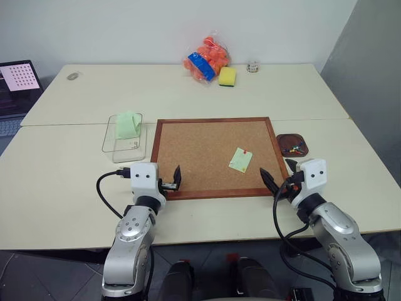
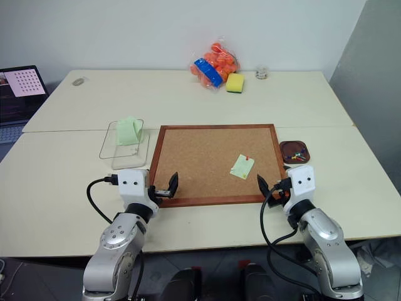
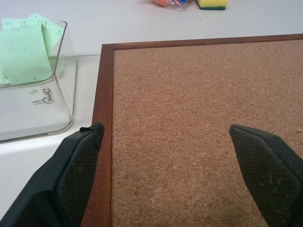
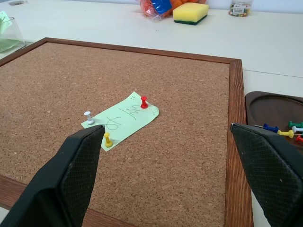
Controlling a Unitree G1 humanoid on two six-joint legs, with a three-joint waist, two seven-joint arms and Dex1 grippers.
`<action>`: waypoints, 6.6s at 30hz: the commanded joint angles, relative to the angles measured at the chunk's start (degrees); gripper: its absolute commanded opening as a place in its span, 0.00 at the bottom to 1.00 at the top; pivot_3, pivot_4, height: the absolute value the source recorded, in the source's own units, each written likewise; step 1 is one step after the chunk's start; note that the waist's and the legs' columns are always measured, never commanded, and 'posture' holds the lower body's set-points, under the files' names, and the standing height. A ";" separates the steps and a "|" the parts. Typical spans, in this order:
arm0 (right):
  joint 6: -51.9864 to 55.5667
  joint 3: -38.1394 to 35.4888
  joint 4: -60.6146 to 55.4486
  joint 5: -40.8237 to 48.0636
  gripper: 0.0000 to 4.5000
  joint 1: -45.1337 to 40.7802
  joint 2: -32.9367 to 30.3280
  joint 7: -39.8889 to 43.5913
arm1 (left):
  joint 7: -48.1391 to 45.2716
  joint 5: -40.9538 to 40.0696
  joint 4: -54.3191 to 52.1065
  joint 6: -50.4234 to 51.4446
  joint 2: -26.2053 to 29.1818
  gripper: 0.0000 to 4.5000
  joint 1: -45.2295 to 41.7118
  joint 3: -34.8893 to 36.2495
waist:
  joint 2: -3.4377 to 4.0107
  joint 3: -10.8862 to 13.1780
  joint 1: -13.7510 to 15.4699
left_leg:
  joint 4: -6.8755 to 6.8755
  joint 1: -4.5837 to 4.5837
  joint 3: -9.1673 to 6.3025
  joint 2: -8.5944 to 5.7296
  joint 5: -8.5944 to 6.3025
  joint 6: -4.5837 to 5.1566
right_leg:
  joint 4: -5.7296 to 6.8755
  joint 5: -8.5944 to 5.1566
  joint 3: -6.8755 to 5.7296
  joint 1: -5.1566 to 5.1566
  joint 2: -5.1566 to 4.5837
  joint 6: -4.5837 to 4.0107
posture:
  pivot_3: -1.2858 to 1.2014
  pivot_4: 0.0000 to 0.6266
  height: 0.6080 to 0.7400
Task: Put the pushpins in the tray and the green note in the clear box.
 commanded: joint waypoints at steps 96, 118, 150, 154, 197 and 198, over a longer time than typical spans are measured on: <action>-15.49 6.16 50.60 -5.93 0.36 -34.18 3.27 12.27 | -35.57 -3.77 37.00 -6.33 11.10 0.00 -25.26 -13.57 | 0.06 -0.05 -0.18 | 0.04 0.08 0.04 0.01 0.00 0.00 | 0.18 0.11 0.06 0.02 0.07 -0.21 | 0.52 0.24 1.00; -21.63 3.58 42.20 -2.20 0.01 -31.09 5.00 14.91 | -35.09 -3.57 36.59 -6.23 11.26 0.00 -25.35 -13.23 | 0.07 -0.05 -0.22 | 0.04 0.09 0.03 0.01 0.00 0.00 | 0.21 0.10 0.06 0.02 0.08 -0.19 | 0.52 0.24 1.00; -13.03 -14.01 53.06 -0.95 0.30 -37.82 2.04 -10.23 | -34.92 -3.18 36.47 -6.64 10.60 0.00 -25.63 -13.42 | 0.15 -0.09 -0.22 | 0.03 0.10 0.09 -0.01 0.01 0.01 | 0.23 0.12 0.11 0.02 0.06 -0.22 | 0.52 0.24 1.00; -13.64 -14.06 53.40 -1.48 0.47 -37.90 1.82 -10.99 | -34.85 -3.13 36.39 -6.65 10.56 0.00 -25.59 -13.40 | 0.15 -0.09 -0.22 | 0.03 0.10 0.09 -0.01 0.01 0.01 | 0.23 0.12 0.11 0.02 0.06 -0.22 | 0.52 0.24 1.00; -14.38 -0.86 31.87 2.79 1.00 -25.48 -5.07 15.50 | -34.87 -3.21 36.31 -6.82 9.54 0.00 -26.28 -13.48 | 0.15 -0.09 0.04 | 0.03 0.05 0.05 -0.04 0.01 0.01 | 0.19 0.04 0.07 0.02 0.04 -0.07 | 0.52 0.24 1.00; -14.17 0.83 29.58 3.37 1.00 -23.64 -6.20 18.78 | -34.92 -3.20 36.34 -6.82 9.57 0.00 -26.32 -13.51 | 0.15 -0.09 0.07 | 0.04 0.06 0.02 -0.03 0.00 0.01 | 0.18 0.01 0.05 0.04 0.04 -0.03 | 0.52 0.24 1.00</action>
